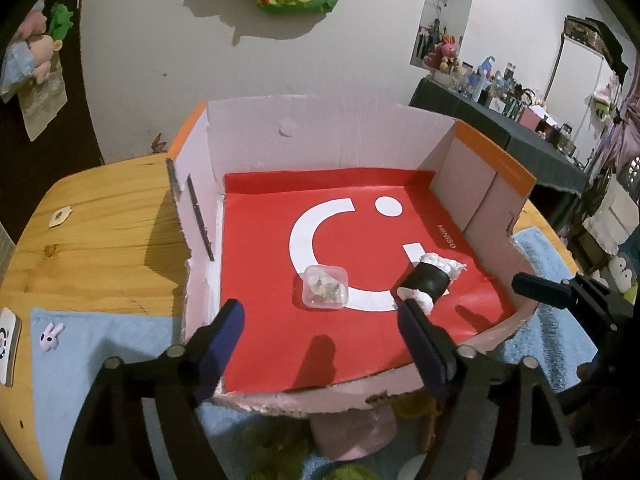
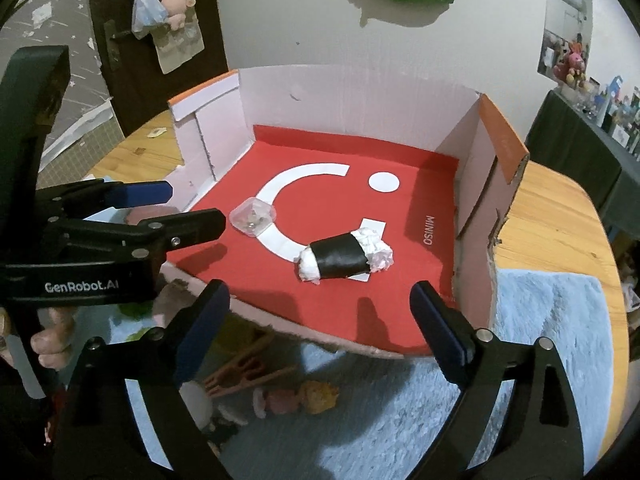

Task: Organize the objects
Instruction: 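Withdraw both tools from the red box back over the towel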

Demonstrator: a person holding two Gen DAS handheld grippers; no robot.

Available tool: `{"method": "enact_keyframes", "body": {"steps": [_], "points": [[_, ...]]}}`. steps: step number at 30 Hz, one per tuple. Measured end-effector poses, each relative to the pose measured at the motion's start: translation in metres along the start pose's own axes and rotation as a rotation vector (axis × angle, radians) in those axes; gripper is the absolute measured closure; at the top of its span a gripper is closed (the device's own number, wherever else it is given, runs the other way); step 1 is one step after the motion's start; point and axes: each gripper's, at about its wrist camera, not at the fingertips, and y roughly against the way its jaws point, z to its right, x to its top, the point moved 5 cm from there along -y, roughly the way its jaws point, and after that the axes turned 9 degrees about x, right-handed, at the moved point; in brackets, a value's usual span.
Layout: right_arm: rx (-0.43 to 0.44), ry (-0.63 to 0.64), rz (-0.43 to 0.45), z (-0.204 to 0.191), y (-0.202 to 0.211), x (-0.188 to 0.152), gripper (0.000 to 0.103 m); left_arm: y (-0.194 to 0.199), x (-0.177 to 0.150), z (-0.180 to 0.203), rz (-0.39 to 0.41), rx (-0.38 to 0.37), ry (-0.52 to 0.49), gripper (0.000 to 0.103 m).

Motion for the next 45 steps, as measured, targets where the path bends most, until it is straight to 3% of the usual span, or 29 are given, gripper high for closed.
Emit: {"method": "enact_keyframes", "body": {"steps": [5, 23, 45], "points": [[-0.01, 0.011, 0.023, -0.007, 0.01, -0.005, 0.005, 0.008, -0.006, -0.002, 0.011, 0.0, 0.012, 0.017], [-0.022, 0.02, 0.074, -0.023, 0.036, -0.028, 0.001, 0.03, -0.03, -0.008, 0.015, -0.012, 0.057, 0.005], [-0.022, 0.014, 0.058, -0.037, 0.042, -0.055, 0.0, 0.036, -0.064, -0.015, -0.024, -0.009, 0.088, 0.004]]}}
